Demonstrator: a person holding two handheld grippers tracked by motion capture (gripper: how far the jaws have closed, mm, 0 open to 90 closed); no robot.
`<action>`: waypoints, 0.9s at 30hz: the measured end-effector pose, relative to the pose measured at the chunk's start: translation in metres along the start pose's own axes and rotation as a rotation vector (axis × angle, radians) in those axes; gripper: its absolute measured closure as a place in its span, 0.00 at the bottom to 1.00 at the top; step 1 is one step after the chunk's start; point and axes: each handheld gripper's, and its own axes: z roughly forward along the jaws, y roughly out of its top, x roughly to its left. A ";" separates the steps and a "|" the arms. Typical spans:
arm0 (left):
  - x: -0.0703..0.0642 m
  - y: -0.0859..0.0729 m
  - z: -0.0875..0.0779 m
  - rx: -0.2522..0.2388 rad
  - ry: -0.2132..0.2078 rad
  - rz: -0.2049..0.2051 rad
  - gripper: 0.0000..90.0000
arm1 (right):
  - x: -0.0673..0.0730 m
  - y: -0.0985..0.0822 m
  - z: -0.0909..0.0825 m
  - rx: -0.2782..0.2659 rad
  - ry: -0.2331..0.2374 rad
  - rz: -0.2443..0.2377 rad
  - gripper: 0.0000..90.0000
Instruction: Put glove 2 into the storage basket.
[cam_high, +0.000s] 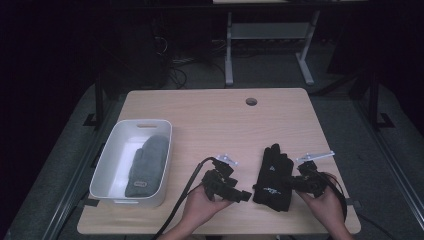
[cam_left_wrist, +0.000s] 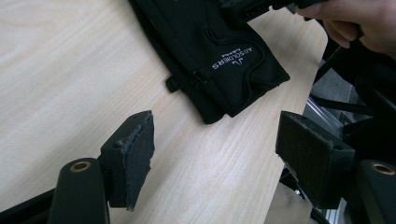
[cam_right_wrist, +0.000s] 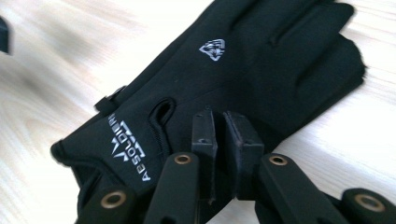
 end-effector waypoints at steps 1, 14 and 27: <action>0.000 0.000 0.003 0.004 -0.002 0.001 0.31 | 0.001 0.000 0.001 -0.003 0.003 -0.011 0.92; 0.007 0.012 0.038 0.029 -0.001 -0.034 0.32 | -0.021 0.009 -0.002 -0.080 -0.012 0.060 0.54; 0.004 0.015 0.062 0.060 0.024 -0.031 0.41 | -0.052 0.016 0.016 -0.108 -0.043 0.182 0.42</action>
